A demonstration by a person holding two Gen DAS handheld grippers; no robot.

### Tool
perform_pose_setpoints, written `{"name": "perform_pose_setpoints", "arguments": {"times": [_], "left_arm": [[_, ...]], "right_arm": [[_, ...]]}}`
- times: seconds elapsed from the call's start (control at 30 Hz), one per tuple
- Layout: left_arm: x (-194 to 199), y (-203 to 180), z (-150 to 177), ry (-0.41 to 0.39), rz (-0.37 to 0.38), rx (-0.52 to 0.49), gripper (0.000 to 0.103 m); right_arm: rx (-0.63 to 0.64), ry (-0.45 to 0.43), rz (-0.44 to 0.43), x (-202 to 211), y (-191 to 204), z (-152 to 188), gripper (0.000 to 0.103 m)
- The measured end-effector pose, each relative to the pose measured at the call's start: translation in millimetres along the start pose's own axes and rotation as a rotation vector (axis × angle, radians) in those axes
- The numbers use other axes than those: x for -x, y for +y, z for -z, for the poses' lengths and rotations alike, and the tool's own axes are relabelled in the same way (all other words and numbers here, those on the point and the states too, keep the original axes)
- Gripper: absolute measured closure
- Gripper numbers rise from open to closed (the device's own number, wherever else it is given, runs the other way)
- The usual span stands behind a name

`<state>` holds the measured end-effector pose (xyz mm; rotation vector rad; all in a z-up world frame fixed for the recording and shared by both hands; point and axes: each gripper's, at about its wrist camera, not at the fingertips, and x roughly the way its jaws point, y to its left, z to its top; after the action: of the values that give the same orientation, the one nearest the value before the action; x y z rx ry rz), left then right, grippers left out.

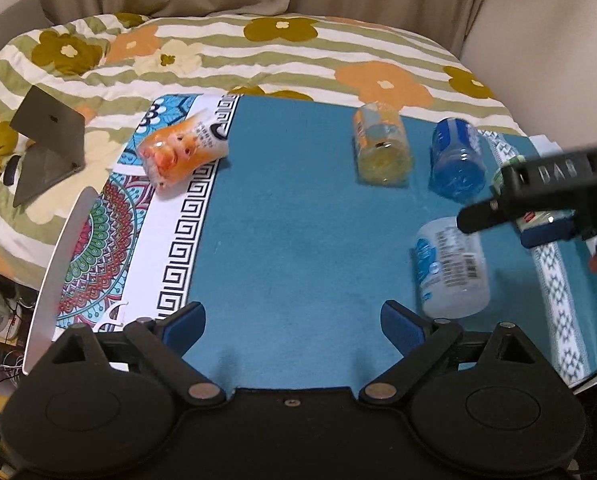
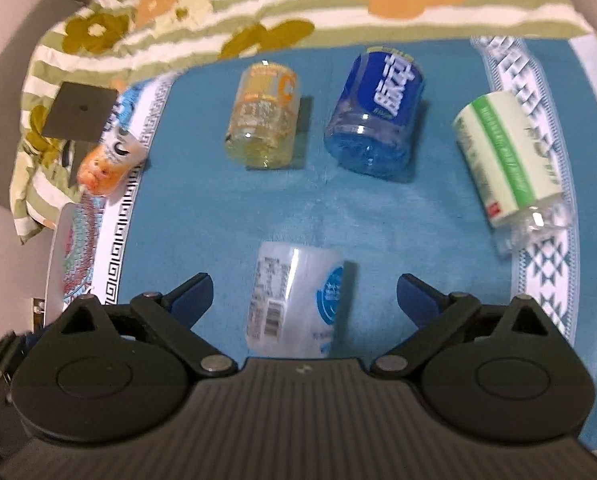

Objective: Flip cup upright
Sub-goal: 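Move the right gripper over the lying white cup and close on it, then lift and rotate the white cup rim-up with the right gripper, lower it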

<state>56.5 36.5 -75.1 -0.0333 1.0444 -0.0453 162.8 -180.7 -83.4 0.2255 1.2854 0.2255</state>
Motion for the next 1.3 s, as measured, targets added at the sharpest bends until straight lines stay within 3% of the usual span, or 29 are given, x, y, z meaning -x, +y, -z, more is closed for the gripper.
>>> {"name": "perform_pose_setpoints", "arguments": {"times": [0.17, 0.33, 0.5, 0.73, 0.9, 1.07, 1.2, 1.3], "left_arm": [[-11, 20, 5, -0.006, 0.008, 0.003, 0.006], [-19, 30, 3, -0.012, 0.013, -0.068, 0.006], [-21, 40, 0, -0.012, 0.037, -0.066, 0.006], [-20, 40, -3, -0.004, 0.063, -0.077, 0.006], [-12, 40, -6, -0.023, 0.069, -0.080, 0.006], [-10, 43, -5, -0.042, 0.076, -0.056, 0.006], [-10, 41, -3, -0.051, 0.068, -0.063, 0.006], [-11, 39, 0, -0.063, 0.056, -0.086, 0.006]], "right_arm": [[-0.064, 0.081, 0.009, -28, 0, -17, 0.000], [-0.175, 0.154, -0.019, -49, -8, -21, 0.012], [-0.202, 0.165, -0.010, -54, -10, -20, 0.027], [-0.221, 0.127, -0.023, -46, -14, -14, 0.031], [-0.233, -0.015, -0.044, -12, -12, 1, 0.032], [-0.200, -0.321, -0.016, 26, 4, 27, 0.032], [-0.183, -0.530, 0.032, 19, 12, 50, 0.032], [-0.166, -0.620, 0.077, 1, 12, 59, 0.032]]}}
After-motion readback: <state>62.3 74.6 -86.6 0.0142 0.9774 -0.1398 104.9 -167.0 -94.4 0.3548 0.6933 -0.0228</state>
